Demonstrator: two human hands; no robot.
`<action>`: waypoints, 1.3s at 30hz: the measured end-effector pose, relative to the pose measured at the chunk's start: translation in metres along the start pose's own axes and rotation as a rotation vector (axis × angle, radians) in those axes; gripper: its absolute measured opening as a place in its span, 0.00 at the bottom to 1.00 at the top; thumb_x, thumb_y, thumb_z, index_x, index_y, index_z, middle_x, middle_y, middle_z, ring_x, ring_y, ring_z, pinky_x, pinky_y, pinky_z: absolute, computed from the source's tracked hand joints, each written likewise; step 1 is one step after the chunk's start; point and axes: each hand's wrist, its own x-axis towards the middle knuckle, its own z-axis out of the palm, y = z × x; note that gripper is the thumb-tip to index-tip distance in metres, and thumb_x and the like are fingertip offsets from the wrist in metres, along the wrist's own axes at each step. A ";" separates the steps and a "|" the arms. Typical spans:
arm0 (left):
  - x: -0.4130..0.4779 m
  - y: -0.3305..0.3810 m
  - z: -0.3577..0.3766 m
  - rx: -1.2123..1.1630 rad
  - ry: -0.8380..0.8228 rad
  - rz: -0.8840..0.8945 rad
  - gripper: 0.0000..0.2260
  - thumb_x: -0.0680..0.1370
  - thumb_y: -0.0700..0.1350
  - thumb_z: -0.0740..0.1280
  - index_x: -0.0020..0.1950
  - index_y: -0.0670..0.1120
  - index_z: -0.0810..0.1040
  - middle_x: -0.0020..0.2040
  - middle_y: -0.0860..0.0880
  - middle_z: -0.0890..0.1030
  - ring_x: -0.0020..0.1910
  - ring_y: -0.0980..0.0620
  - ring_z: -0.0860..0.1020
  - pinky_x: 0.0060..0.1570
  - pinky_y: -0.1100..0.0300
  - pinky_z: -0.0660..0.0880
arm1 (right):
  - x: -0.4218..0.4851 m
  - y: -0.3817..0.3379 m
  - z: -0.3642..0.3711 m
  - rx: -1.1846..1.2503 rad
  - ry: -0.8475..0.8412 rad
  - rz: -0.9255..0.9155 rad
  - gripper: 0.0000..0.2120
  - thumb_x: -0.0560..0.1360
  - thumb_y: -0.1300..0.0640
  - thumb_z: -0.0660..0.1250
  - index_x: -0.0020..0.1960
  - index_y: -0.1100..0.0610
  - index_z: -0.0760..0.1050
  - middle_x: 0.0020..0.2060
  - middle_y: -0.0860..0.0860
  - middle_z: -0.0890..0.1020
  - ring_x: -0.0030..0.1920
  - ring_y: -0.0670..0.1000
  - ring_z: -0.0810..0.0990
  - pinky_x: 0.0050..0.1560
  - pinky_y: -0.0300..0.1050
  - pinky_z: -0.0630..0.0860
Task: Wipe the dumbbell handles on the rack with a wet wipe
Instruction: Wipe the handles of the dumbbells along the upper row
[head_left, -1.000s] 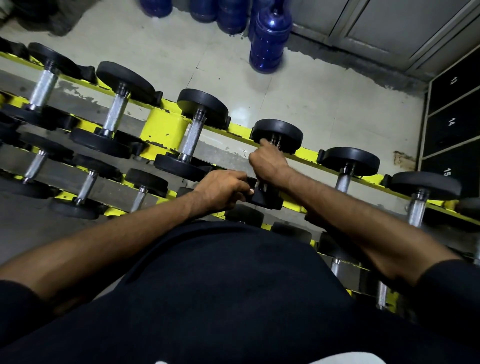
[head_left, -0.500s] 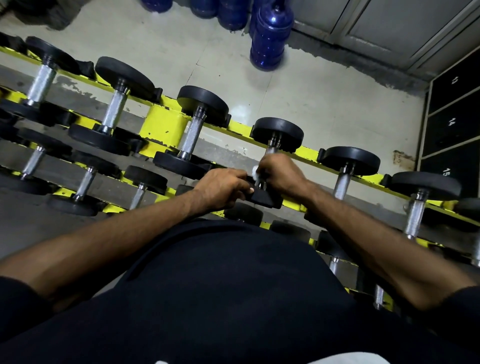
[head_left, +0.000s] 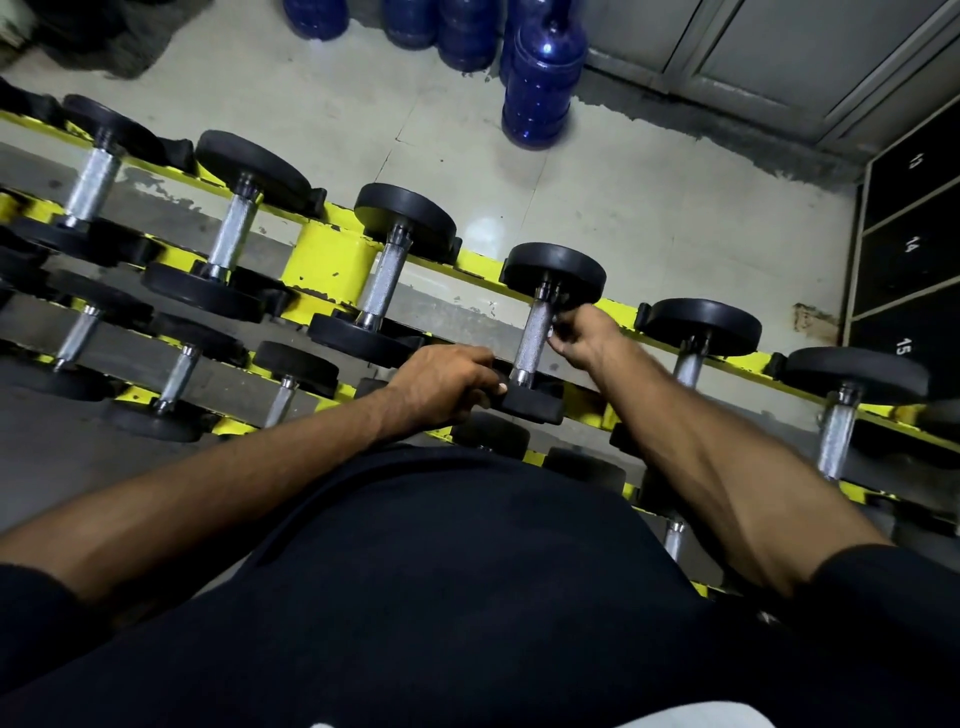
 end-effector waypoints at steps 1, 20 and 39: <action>0.000 0.000 0.000 0.000 -0.004 -0.004 0.11 0.71 0.43 0.78 0.51 0.52 0.85 0.45 0.54 0.79 0.40 0.54 0.79 0.33 0.61 0.74 | 0.005 -0.002 0.005 0.048 0.016 0.016 0.15 0.78 0.73 0.52 0.43 0.59 0.72 0.38 0.55 0.76 0.37 0.51 0.77 0.36 0.46 0.76; 0.001 0.003 -0.008 -0.012 -0.002 0.012 0.09 0.70 0.43 0.78 0.48 0.50 0.85 0.42 0.51 0.80 0.38 0.48 0.80 0.33 0.63 0.65 | -0.035 0.017 0.035 -2.152 0.069 -1.168 0.07 0.74 0.62 0.67 0.51 0.61 0.81 0.44 0.57 0.82 0.57 0.59 0.70 0.45 0.49 0.65; -0.001 0.006 -0.006 -0.031 0.025 -0.002 0.08 0.71 0.44 0.78 0.48 0.49 0.85 0.42 0.50 0.79 0.39 0.48 0.80 0.34 0.62 0.65 | 0.002 0.028 -0.012 -0.195 0.037 -0.346 0.08 0.73 0.72 0.71 0.40 0.61 0.80 0.28 0.53 0.80 0.25 0.48 0.74 0.26 0.41 0.73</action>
